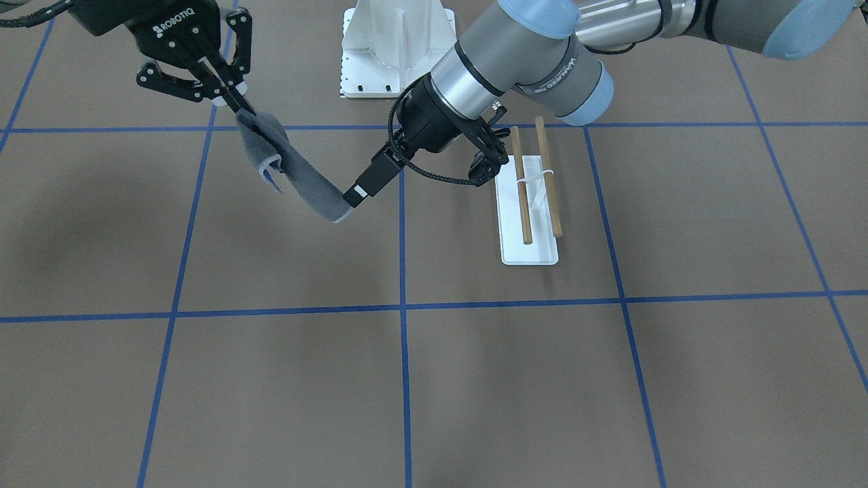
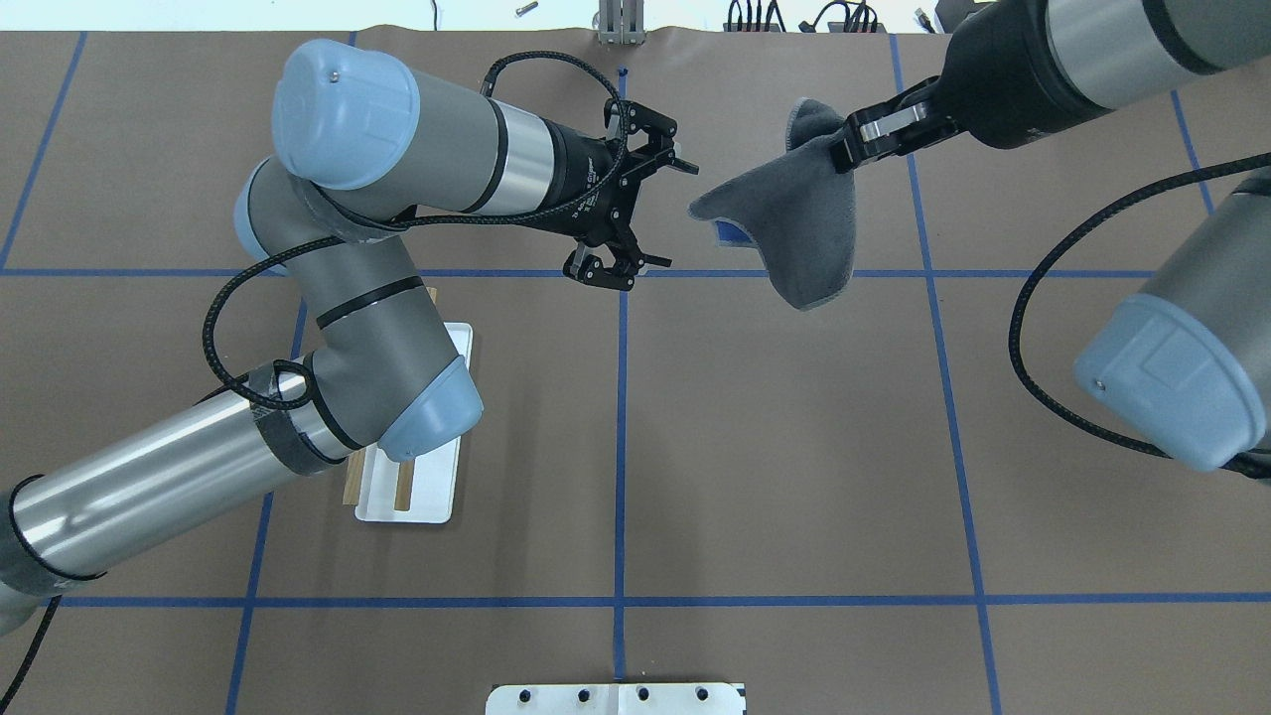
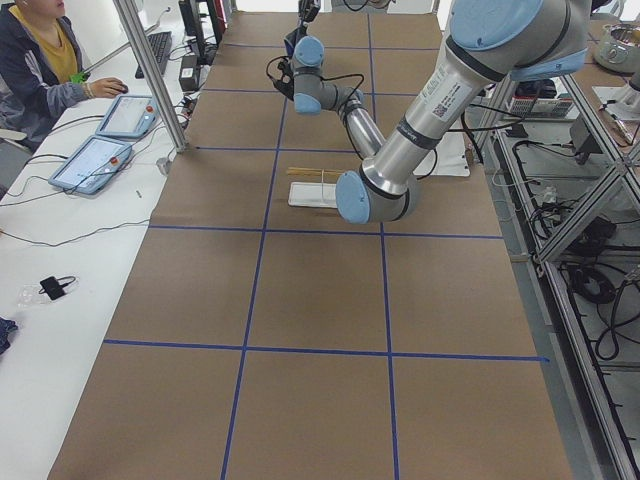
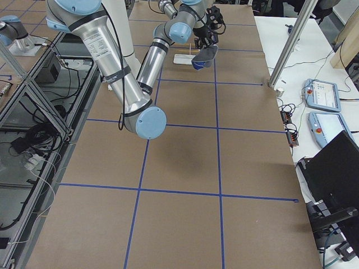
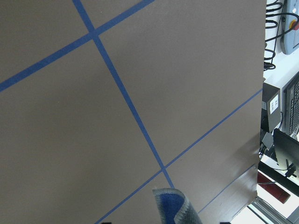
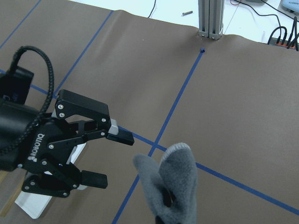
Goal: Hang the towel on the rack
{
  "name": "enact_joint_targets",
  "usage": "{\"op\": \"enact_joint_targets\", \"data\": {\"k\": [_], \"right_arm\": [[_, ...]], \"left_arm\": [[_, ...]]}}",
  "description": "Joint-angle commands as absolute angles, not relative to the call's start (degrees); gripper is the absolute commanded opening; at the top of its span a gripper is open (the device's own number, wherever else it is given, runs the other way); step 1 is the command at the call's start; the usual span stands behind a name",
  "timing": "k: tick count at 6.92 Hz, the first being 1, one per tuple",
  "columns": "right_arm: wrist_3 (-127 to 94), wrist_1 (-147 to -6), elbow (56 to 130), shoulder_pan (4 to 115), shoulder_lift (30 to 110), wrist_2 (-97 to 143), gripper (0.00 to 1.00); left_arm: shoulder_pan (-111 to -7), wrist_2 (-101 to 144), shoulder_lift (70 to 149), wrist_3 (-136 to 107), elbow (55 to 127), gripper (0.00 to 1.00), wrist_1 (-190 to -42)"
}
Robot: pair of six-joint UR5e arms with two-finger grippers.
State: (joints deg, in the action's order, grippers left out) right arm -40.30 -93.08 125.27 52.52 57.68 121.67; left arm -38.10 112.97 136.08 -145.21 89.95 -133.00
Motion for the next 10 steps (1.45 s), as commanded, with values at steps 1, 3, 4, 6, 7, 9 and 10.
{"op": "enact_joint_targets", "data": {"k": [1, 3, 4, 6, 7, 9, 10], "right_arm": [[-40.9, -93.1, 126.6, 50.6, 57.3, 119.5, 0.0], [-40.9, -93.2, 128.0, 49.8, 57.4, 119.1, 0.0], [-40.9, -93.1, 128.0, 49.5, 57.4, 119.1, 0.0], [-40.9, -93.1, 127.9, 49.5, 57.4, 119.1, 0.0], [-40.9, -93.0, 127.7, 49.5, 57.3, 119.1, 0.0], [-40.9, -93.1, 127.5, 49.7, 57.7, 118.8, 0.34], [-40.9, -93.0, 127.5, 49.7, 58.2, 116.0, 0.99]], "left_arm": [[-38.1, 112.9, 136.7, -146.0, 89.7, 0.92, -132.8], [-38.1, 112.9, 136.6, -146.7, 89.6, 0.92, -133.3], [-38.1, 112.9, 136.7, -147.0, 89.6, 0.79, -133.4], [-38.1, 112.9, 136.6, -150.3, 89.8, 0.05, -133.4], [-38.1, 113.0, 136.2, -149.5, 89.8, 0.0, -133.7], [-38.1, 113.5, 136.1, -143.4, 90.1, 0.0, -134.2], [-38.0, 113.0, 134.1, -135.3, 90.8, 0.0, -134.2]]}}
